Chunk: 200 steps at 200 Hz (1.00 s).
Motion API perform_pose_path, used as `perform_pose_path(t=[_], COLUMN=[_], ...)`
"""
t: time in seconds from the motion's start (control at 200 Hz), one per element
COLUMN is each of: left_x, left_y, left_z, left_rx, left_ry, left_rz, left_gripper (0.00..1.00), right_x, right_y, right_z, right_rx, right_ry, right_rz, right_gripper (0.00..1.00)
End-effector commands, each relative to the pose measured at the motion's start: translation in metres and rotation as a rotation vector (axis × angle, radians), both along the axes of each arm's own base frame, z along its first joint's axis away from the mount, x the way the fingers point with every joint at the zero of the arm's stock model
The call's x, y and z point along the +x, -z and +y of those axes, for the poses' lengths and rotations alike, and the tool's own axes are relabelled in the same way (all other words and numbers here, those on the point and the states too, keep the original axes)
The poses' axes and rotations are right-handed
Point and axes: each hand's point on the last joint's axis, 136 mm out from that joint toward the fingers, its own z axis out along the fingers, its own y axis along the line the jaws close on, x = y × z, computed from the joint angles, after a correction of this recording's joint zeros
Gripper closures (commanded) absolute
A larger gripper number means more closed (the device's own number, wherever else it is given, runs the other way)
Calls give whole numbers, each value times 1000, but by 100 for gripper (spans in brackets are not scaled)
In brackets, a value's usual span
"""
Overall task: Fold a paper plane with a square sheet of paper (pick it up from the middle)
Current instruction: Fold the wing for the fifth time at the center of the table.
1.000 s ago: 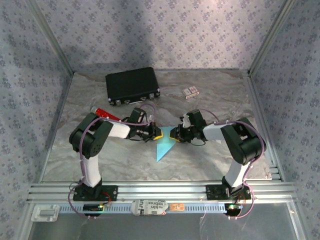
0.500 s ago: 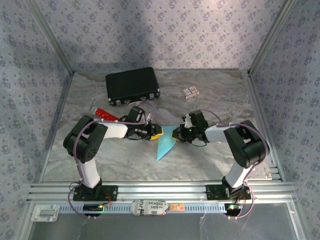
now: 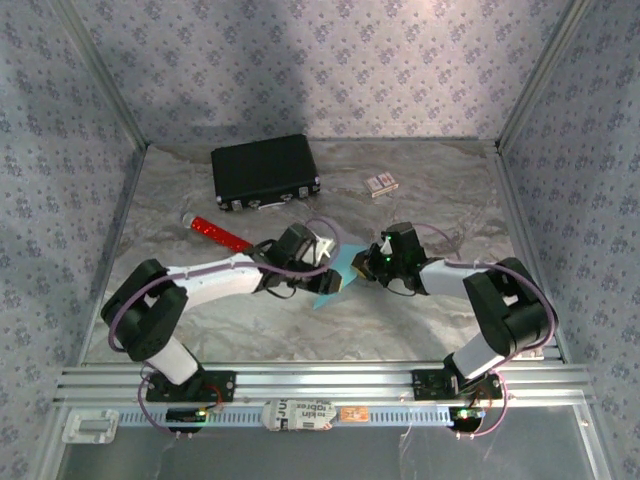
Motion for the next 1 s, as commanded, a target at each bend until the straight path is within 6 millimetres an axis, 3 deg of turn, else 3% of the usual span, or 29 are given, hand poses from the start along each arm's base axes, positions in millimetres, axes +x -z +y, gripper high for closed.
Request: perform_pose_path(t=[0.0, 0.115, 0.39, 0.994], left_x=[-7, -16, -11, 3], left_y=[11, 17, 32, 46], left_z=[13, 8, 7, 8], left_rx=[143, 209, 337, 505], left_ry=[66, 106, 97, 58], left_rz=[-149, -226, -307, -439], left_gripper=[54, 54, 53, 66], right_x=[4, 6, 8, 7], right_y=[-7, -9, -15, -20], right_z=[-2, -1, 1, 1], right_rx=[14, 25, 34, 46], right_ry=[49, 56, 61, 68], right_rz=[-1, 0, -7, -17], right_gripper=[90, 90, 90, 90])
